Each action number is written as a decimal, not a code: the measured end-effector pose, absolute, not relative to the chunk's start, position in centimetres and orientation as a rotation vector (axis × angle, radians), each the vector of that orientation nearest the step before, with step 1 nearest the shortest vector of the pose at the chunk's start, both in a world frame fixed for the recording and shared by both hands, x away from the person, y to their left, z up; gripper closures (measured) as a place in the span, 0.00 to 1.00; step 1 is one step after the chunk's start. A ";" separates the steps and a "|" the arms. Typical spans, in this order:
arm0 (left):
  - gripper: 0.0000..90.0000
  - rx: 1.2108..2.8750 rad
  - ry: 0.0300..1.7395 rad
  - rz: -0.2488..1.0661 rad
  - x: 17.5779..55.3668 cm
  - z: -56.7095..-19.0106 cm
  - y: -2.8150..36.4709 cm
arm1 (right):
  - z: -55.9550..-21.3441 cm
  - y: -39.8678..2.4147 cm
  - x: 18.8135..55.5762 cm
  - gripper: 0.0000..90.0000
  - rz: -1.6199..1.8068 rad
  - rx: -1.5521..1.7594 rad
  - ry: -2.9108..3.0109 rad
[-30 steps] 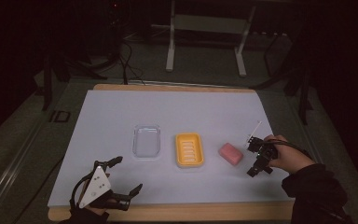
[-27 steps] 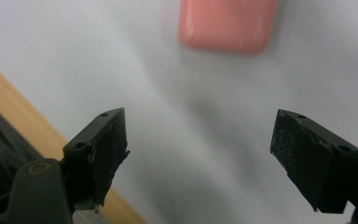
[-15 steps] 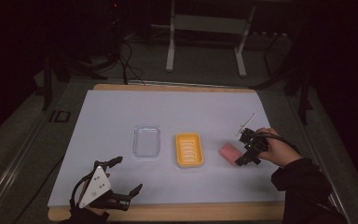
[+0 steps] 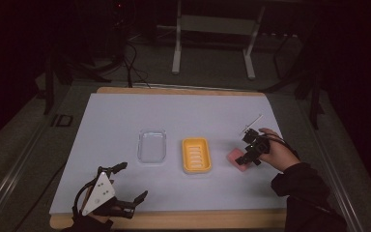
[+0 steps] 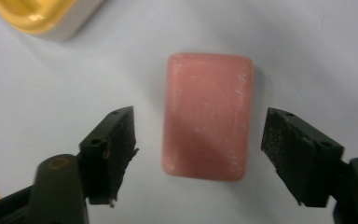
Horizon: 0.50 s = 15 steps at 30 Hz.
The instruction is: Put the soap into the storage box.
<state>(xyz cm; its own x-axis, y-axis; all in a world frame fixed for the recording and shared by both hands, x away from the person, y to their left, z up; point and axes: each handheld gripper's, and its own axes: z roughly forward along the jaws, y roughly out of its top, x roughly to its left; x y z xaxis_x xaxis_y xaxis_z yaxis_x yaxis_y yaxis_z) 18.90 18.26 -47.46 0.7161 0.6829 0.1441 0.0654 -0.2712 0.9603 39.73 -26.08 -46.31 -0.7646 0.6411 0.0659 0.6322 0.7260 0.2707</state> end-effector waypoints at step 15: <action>0.01 1.773 0.587 0.666 18.9 -47.5 18.2 | -49.4 -25.5 40.8 0.35 0.343 1.110 2.908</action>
